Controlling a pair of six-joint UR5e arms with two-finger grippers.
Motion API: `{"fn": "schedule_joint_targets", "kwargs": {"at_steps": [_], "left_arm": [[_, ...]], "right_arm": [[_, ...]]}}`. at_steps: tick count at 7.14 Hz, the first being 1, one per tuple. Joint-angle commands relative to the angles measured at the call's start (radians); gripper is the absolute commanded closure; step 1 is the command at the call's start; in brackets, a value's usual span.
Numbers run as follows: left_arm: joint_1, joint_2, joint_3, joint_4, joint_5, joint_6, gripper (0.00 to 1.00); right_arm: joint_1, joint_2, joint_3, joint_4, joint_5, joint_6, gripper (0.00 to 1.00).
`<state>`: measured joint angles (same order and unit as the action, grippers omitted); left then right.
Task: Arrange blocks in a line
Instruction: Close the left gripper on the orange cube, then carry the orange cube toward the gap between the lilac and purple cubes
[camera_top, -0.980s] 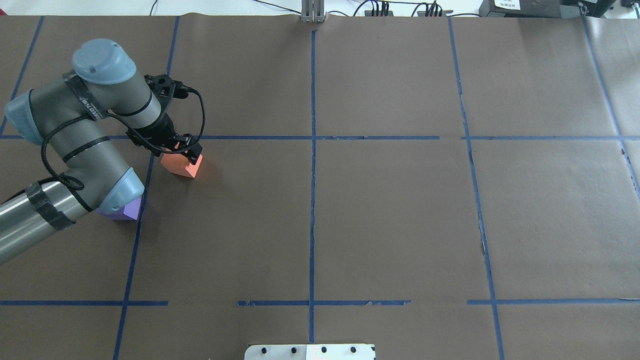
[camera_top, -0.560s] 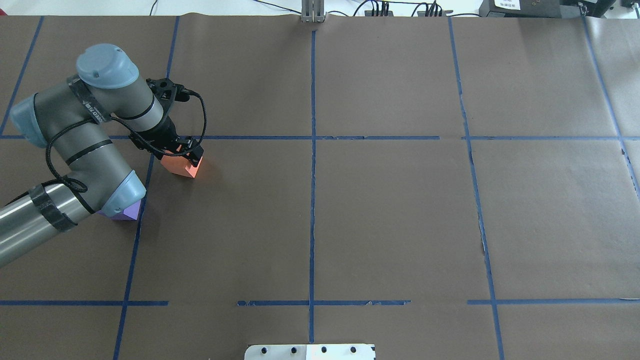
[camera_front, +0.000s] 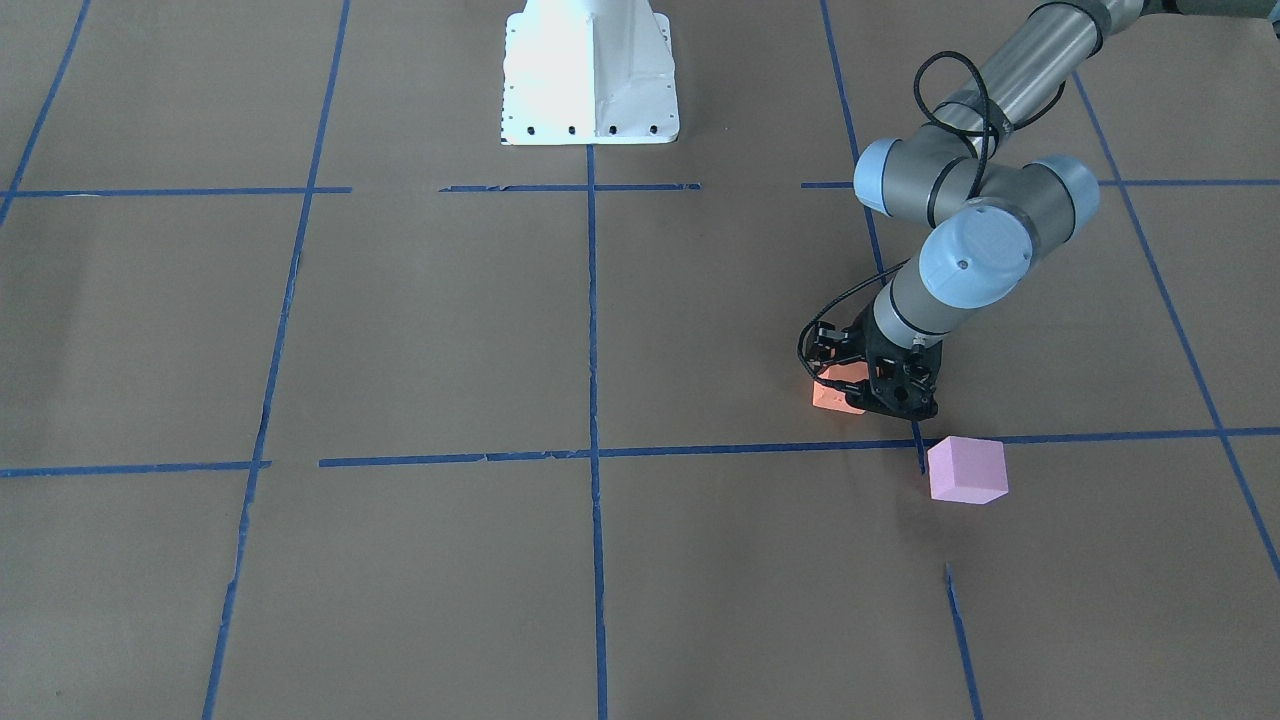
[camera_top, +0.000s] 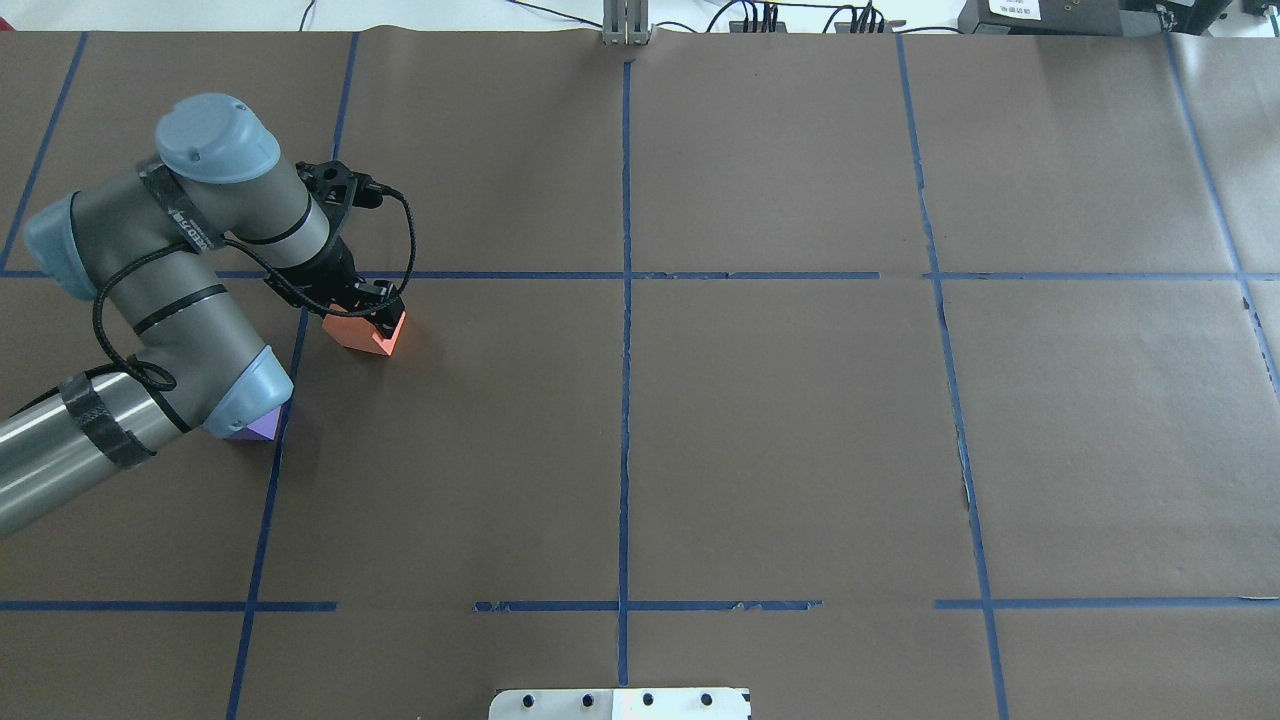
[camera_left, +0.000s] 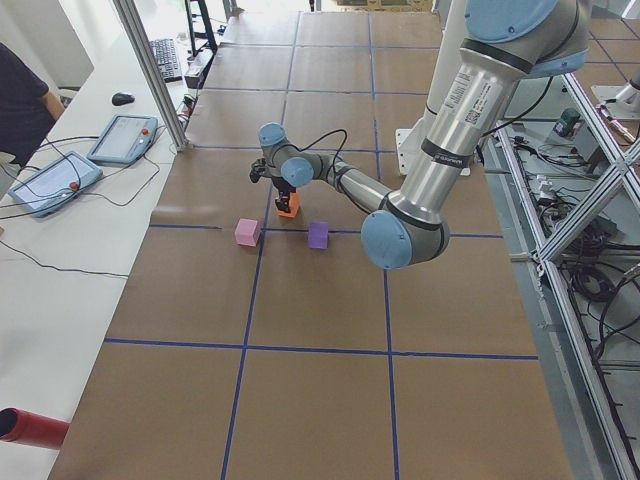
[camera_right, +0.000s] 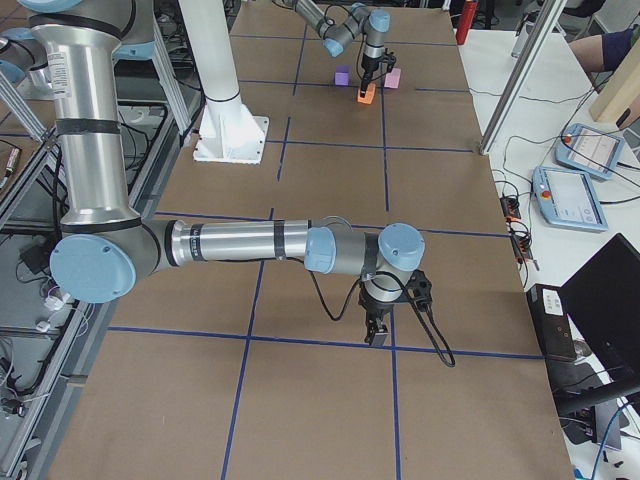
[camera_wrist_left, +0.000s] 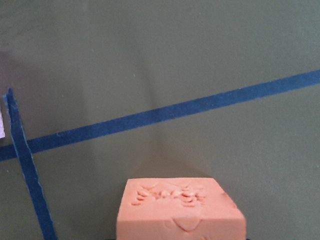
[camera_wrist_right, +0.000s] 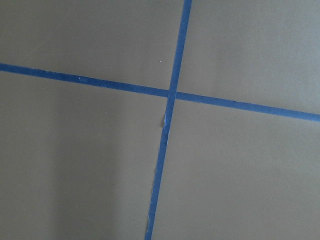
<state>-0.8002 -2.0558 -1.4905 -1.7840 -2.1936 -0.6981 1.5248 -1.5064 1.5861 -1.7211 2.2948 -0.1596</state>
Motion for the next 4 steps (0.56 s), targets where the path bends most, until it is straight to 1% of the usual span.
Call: {"fn": "schedule_joint_targets", "kwargs": {"at_steps": [1,2,3,4], "left_arm": [[-0.039,0.009,-0.087,0.014,0.008,0.002,0.63],[-0.080,0.014,-0.153,0.065,0.009,0.012,0.63],[-0.103,0.048,-0.201,0.095,0.009,0.015,0.63],[-0.128,0.075,-0.214,0.100,0.003,0.012,0.62]], "right_arm": [[0.000,0.000,0.000,0.000,0.000,0.000,0.00],[0.000,0.000,0.000,0.000,0.000,0.000,0.00],[0.000,0.000,0.000,0.000,0.000,0.000,0.00],[0.000,0.000,0.000,0.000,0.000,0.000,0.00]]}}
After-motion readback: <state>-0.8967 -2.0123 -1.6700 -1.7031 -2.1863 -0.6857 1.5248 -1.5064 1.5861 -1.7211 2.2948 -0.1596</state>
